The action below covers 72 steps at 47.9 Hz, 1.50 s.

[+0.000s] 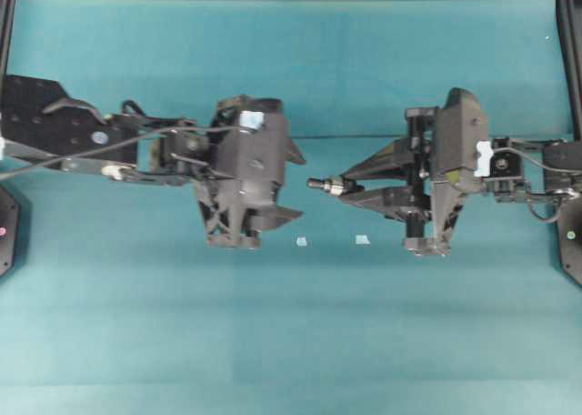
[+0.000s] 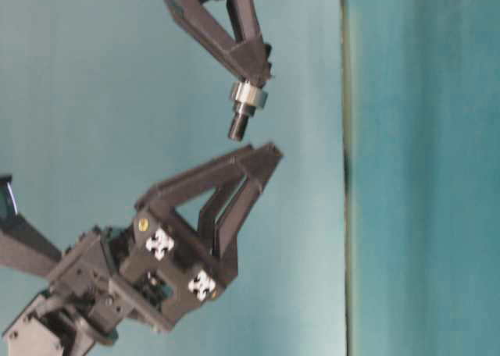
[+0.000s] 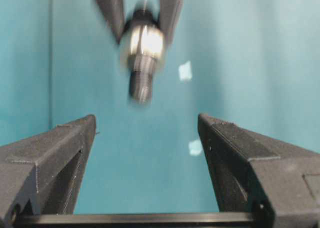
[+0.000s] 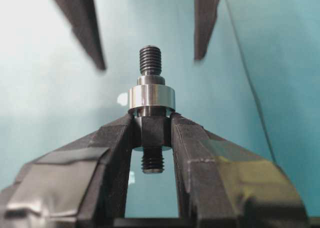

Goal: Insert the washer onto the shaft with both hands.
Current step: 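Withdraw the left gripper while the right gripper holds the assembled shaft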

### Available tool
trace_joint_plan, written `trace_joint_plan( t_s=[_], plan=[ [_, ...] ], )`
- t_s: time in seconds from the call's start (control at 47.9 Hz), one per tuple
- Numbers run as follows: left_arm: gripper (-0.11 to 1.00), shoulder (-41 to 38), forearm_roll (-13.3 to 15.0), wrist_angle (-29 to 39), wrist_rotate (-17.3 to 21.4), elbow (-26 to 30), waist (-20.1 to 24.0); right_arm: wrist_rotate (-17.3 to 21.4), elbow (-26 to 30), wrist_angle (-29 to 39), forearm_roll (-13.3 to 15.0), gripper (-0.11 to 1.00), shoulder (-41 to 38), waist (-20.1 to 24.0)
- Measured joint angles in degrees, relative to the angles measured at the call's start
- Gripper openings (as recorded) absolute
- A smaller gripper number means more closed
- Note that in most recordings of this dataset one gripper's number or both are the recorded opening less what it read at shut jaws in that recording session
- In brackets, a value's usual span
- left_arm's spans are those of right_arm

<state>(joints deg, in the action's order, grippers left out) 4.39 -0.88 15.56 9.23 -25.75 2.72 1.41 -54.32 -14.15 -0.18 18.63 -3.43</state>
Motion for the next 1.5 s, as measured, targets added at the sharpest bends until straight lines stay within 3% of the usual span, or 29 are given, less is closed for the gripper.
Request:
trace_joint_plan(
  t_s=[0.376,1.504],
  plan=[
    [0.82,2.9,0.0,-0.09,-0.09,-2.29,0.0,0.0,-2.37,-1.14,-0.09,0.0,2.55,0.0],
    [0.82,3.25,0.0,-0.09,-0.53,-2.64,0.0,-0.09,-2.55,-1.05,-0.18,0.0,2.9,0.0]
  ],
)
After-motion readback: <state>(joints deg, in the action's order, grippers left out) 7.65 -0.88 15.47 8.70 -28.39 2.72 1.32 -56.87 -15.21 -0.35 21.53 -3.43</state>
